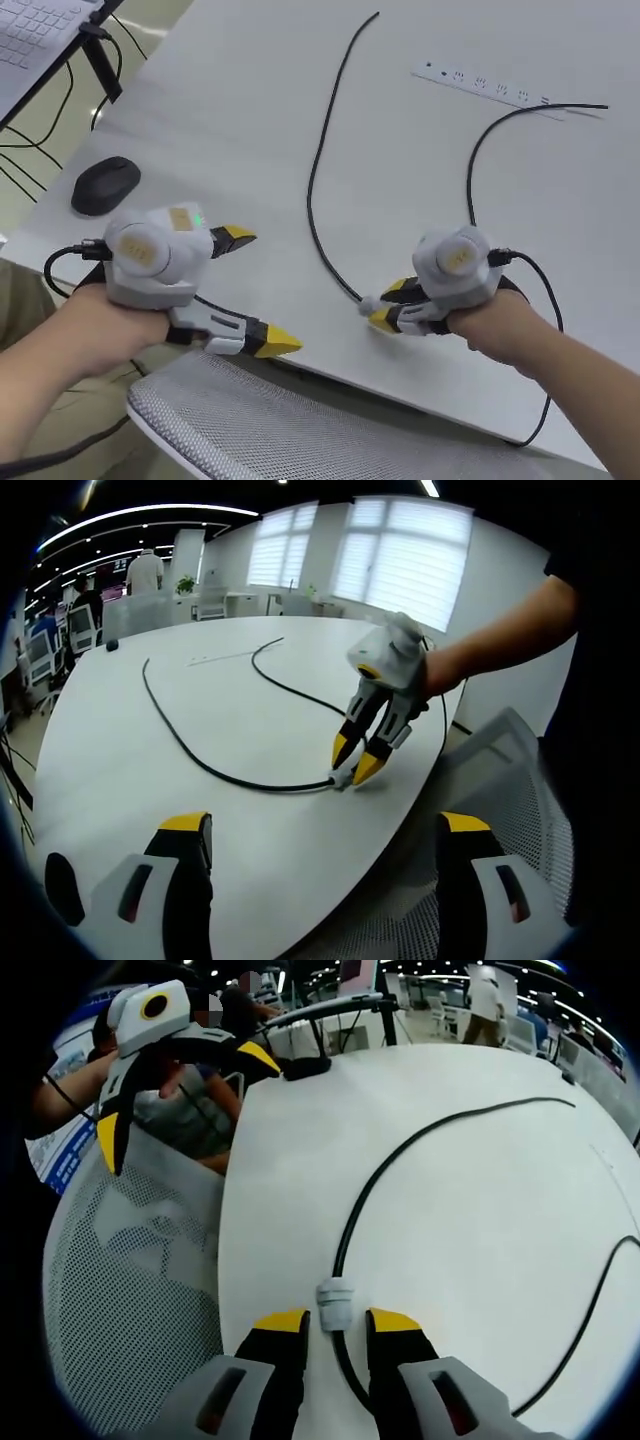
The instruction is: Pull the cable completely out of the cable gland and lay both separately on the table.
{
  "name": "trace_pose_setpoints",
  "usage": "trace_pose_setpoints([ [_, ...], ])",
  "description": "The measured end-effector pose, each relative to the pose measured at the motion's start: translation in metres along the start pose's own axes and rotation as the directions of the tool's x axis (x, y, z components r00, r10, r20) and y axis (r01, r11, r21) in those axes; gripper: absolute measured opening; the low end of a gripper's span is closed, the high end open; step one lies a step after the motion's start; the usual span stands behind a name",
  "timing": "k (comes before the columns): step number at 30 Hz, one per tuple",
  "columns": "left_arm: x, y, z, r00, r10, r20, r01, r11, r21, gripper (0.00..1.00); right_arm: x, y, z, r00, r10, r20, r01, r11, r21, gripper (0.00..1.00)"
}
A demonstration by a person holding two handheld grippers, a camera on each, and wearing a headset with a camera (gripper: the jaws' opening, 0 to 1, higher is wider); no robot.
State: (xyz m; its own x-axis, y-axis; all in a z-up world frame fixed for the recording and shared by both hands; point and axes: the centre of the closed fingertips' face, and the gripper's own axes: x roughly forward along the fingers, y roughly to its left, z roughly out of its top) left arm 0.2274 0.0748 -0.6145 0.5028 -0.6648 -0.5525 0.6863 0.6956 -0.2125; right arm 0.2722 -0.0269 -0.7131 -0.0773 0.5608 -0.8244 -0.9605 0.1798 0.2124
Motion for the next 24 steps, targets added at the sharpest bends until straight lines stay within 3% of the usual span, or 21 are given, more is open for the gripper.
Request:
trace_pose_setpoints([
  [9, 0.003, -0.001, -0.001, 0.9999, -0.014, -0.006, 0.014, 1.0, -0.004, 0.91, 0.003, 0.002, -0.001, 0.9997, 0.012, -0.019, -0.013, 0.999, -0.037, 0.09],
  [14, 0.004, -0.001, 0.0, 0.9998, -0.016, -0.007, 0.016, 1.0, -0.005, 0.9, 0.003, -0.001, 0.0, 0.9996, -0.013, -0.025, 0.011, 0.998, -0.06, 0.08],
  [24, 0.01, -0.01, 0.006, 0.9991, -0.041, -0.01, 0.041, 0.999, 0.009, 0.9, -0.012, 0.006, 0.005, 0.9999, 0.012, -0.007, -0.013, 1.0, -0.01, 0.06],
])
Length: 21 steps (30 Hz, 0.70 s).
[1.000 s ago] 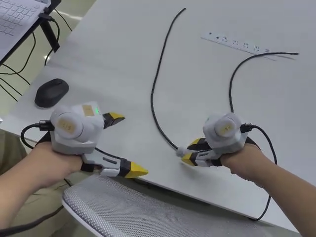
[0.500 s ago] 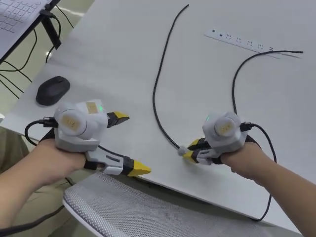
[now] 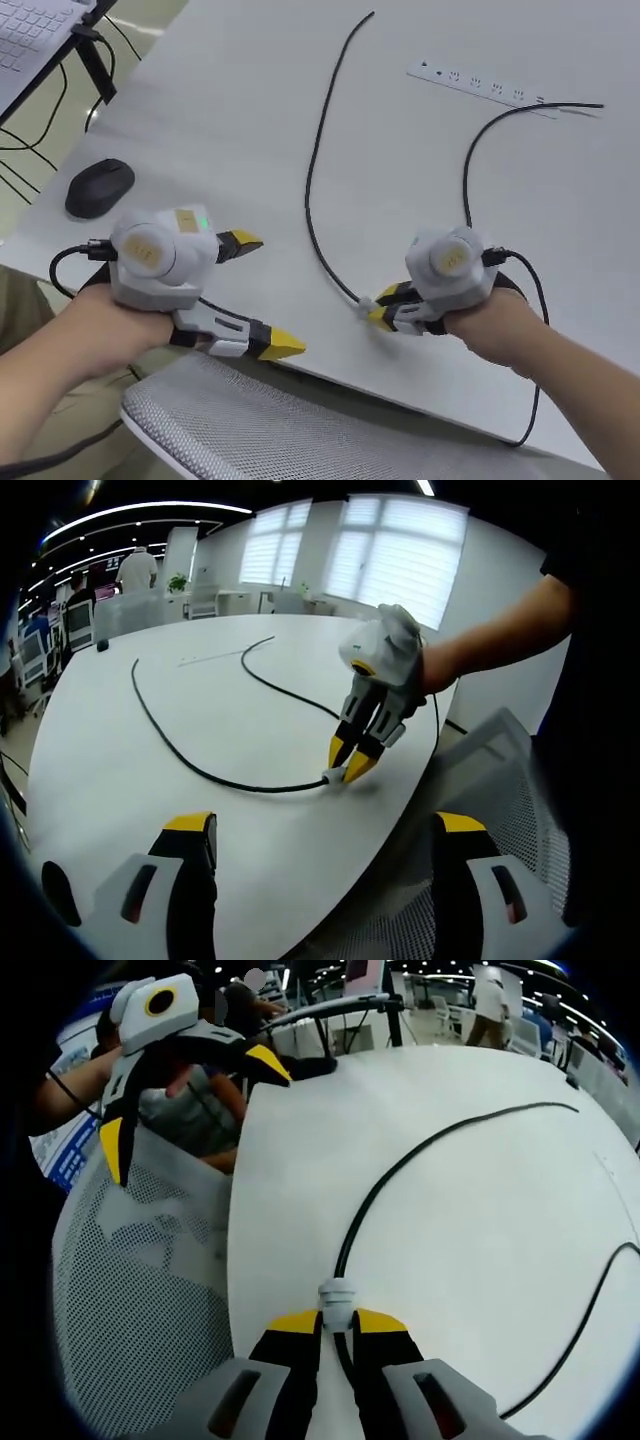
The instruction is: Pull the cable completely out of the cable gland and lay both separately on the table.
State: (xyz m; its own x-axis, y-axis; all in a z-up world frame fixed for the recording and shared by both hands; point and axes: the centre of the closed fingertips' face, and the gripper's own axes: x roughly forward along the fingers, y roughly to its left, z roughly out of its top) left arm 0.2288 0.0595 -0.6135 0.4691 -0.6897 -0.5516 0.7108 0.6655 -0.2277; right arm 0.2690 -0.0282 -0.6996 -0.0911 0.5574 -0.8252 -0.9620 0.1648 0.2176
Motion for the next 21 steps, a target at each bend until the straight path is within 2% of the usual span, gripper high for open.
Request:
trace_pose_setpoints([
  [2, 0.002, -0.004, 0.005, 0.9999, -0.012, 0.008, 0.012, 1.0, 0.006, 0.92, -0.006, 0.002, 0.002, 1.0, 0.003, 0.006, -0.003, 1.0, 0.002, 0.06],
  [8, 0.005, -0.019, 0.022, 0.9982, -0.059, 0.013, 0.058, 0.997, 0.048, 0.88, -0.026, 0.015, 0.013, 0.9988, 0.017, 0.045, -0.017, 1.0, 0.003, 0.06],
  [14, 0.014, -0.028, 0.036, 0.9949, -0.099, 0.018, 0.097, 0.991, 0.088, 0.86, -0.041, 0.028, 0.019, 0.999, 0.014, 0.043, -0.012, 0.999, -0.046, 0.06],
  [18, 0.021, -0.035, 0.04, 0.9926, -0.121, 0.012, 0.119, 0.986, 0.117, 0.83, -0.053, 0.036, 0.024, 0.9991, 0.011, 0.042, -0.008, 0.997, -0.074, 0.06],
  [21, 0.027, -0.039, 0.043, 0.9906, -0.137, 0.009, 0.134, 0.983, 0.124, 0.81, -0.066, 0.04, 0.028, 0.9995, -0.006, 0.03, 0.009, 0.992, -0.124, 0.06],
])
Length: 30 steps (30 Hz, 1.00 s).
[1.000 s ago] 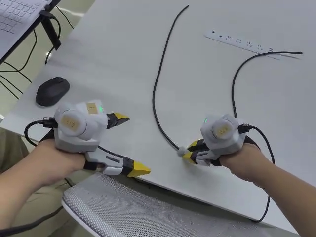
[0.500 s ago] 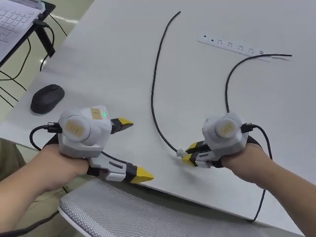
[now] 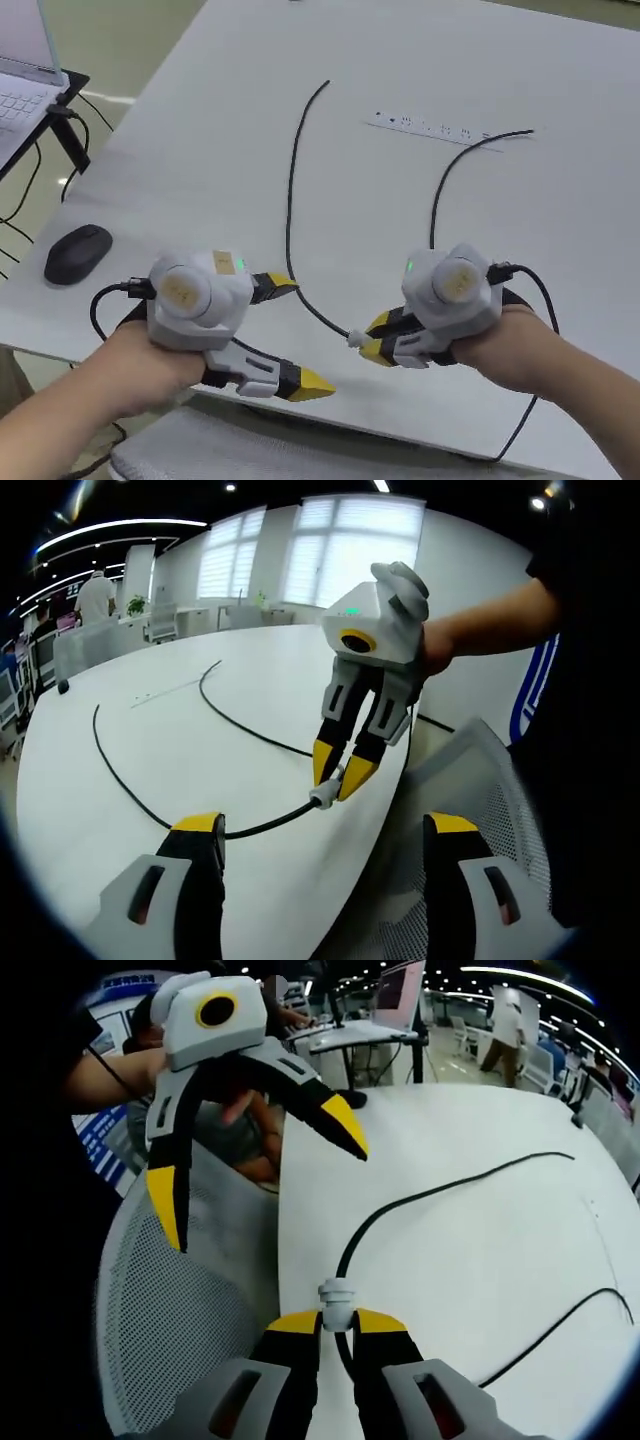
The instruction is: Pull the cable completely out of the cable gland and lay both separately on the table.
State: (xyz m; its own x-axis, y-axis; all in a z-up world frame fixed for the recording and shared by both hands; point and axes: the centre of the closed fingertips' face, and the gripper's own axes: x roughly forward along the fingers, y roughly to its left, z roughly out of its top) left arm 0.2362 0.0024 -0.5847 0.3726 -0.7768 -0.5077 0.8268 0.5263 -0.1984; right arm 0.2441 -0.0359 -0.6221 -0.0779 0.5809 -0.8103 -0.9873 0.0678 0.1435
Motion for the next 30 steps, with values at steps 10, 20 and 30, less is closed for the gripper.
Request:
trace_pose_setpoints([
  [10, 0.01, -0.013, 0.034, 0.9967, -0.05, 0.064, 0.049, 0.999, 0.012, 0.73, -0.032, 0.011, 0.015, 0.9998, -0.018, 0.0, 0.018, 0.996, -0.09, 0.06],
  [20, 0.021, -0.026, 0.034, 0.9926, -0.112, 0.047, 0.109, 0.993, 0.052, 0.6, -0.047, 0.029, 0.027, 0.9996, -0.021, -0.019, 0.016, 0.978, -0.207, 0.06],
  [30, 0.019, -0.036, 0.042, 0.9841, -0.161, 0.075, 0.155, 0.985, 0.076, 0.37, -0.052, 0.033, 0.03, 0.9987, -0.037, -0.035, 0.026, 0.962, -0.271, 0.06],
])
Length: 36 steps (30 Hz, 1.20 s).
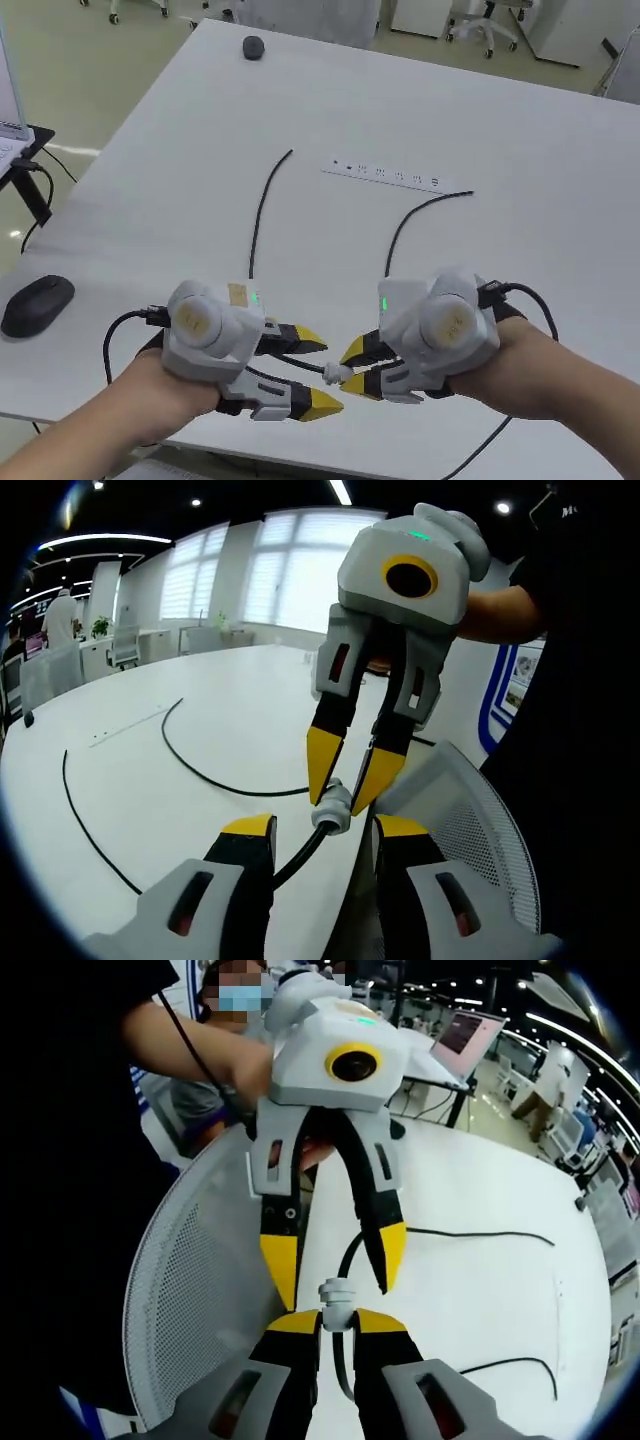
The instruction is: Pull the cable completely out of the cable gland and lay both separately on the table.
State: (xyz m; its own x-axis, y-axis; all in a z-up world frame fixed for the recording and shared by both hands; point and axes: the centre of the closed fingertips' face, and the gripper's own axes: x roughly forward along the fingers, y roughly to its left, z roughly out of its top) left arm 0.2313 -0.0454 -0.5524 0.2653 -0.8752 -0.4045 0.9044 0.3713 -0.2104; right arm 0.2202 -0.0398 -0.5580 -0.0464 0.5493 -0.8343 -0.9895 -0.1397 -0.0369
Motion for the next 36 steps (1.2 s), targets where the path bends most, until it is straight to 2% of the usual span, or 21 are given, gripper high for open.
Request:
trace_pose_setpoints([
  [2, -0.0007, -0.0012, 0.0004, 0.9998, -0.017, 0.009, 0.017, 1.0, -0.009, 0.31, -0.0008, -0.0003, 0.0005, 1.0, -0.001, 0.004, 0.001, 1.0, -0.002, 0.06],
  [9, -0.0008, -0.0003, -0.0011, 0.9996, -0.023, 0.013, 0.023, 1.0, -0.003, 0.27, -0.0006, -0.0003, 0.0003, 1.0, -0.003, -0.002, 0.003, 1.0, -0.021, 0.06],
  [14, -0.0018, 0.0006, 0.0006, 0.9993, -0.021, 0.031, 0.021, 1.0, -0.005, 0.25, -0.0002, -0.0015, 0.0005, 1.0, -0.006, 0.003, 0.006, 1.0, -0.023, 0.06],
  [17, -0.0027, 0.0002, 0.0033, 0.9984, -0.028, 0.049, 0.029, 1.0, -0.011, 0.22, -0.0003, -0.0015, 0.0013, 1.0, -0.002, 0.009, 0.002, 1.0, -0.026, 0.06],
  [24, -0.0011, -0.0045, 0.003, 0.9967, -0.06, 0.055, 0.06, 0.998, 0.002, 0.16, -0.0008, -0.0016, 0.001, 0.9998, -0.001, 0.019, 0.002, 0.999, -0.045, 0.06],
  [32, -0.0003, -0.0056, 0.0039, 0.9969, -0.049, 0.062, 0.047, 0.999, 0.027, 0.15, -0.0039, 0.0004, 0.0005, 0.9994, 0.001, 0.035, 0.001, 0.998, -0.063, 0.07],
  [36, -0.0006, -0.0046, 0.0055, 0.9971, -0.04, 0.065, 0.04, 0.999, 0.006, 0.15, -0.0051, -0.0009, 0.001, 0.9985, -0.003, 0.054, 0.007, 0.998, -0.066, 0.07],
])
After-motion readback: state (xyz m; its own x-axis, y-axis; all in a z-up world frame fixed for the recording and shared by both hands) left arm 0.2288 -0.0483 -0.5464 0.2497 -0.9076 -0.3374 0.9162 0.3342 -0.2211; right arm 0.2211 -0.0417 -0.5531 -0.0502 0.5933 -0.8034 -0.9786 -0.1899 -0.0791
